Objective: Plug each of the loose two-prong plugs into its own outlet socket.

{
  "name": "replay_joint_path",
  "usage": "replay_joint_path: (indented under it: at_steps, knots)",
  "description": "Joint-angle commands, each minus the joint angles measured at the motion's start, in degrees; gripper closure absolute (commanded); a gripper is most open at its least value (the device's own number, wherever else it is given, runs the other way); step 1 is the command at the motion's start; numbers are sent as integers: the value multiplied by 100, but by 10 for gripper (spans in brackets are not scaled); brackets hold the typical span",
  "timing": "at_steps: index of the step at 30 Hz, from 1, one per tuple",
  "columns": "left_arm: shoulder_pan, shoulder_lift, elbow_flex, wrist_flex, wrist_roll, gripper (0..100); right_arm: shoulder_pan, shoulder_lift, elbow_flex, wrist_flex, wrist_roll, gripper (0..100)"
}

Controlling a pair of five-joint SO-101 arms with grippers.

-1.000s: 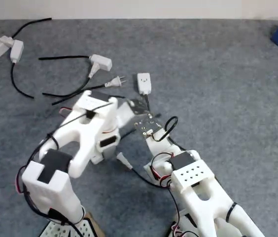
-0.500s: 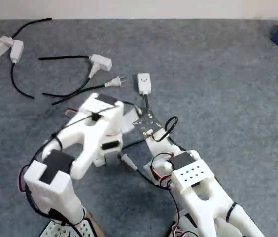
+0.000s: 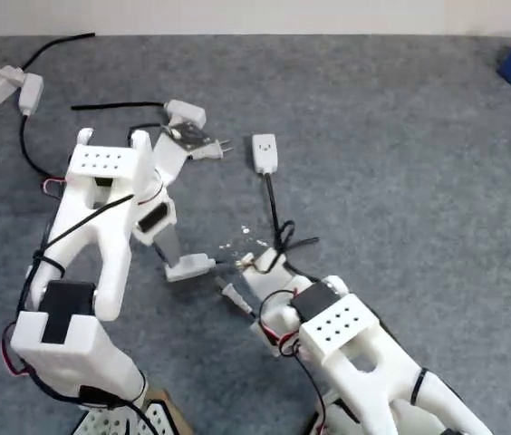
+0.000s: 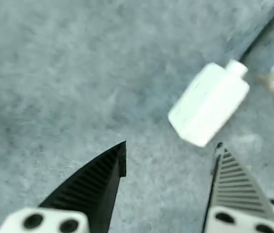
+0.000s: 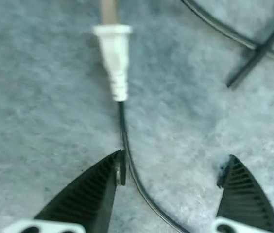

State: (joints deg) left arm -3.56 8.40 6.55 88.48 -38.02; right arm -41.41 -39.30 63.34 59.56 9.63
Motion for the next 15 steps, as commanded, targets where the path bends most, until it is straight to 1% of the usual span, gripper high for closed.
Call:
replay_joint_path:
  at_steps: [1,5,9,11,15]
  knots:
    - [-40,-233,-22,396,-519,713,-251,-171,-374,101,53,702]
    - [-163,-251,84,290,-431,716,-251,-127,-356,101,53,702]
    - [-321,-224,119,-774,53,716,-286,-145,-356,101,53,702]
    - [-251,-145,136,-1099,220,716,-286,-145,-356,101,53,702]
    - [84,391,-22,-1292,378,716,-286,-171,-251,75,53,702]
